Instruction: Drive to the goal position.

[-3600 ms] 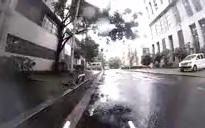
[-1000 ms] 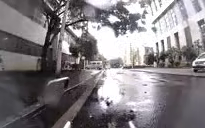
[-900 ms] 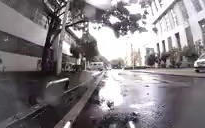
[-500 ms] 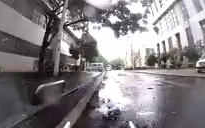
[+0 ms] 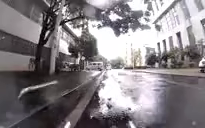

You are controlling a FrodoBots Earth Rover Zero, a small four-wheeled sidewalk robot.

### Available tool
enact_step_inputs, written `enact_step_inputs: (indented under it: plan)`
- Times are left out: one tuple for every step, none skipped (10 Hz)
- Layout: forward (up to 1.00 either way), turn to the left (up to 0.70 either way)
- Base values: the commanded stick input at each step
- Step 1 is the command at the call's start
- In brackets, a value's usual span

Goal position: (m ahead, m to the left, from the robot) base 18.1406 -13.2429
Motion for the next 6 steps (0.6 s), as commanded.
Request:
enact_step_inputs:
  plan:
    - [0.70,0.00]
    - [0.70,0.00]
    - [0.70,0.00]
    - [0.70,0.00]
    - [0.70,0.00]
    - [0.70,0.00]
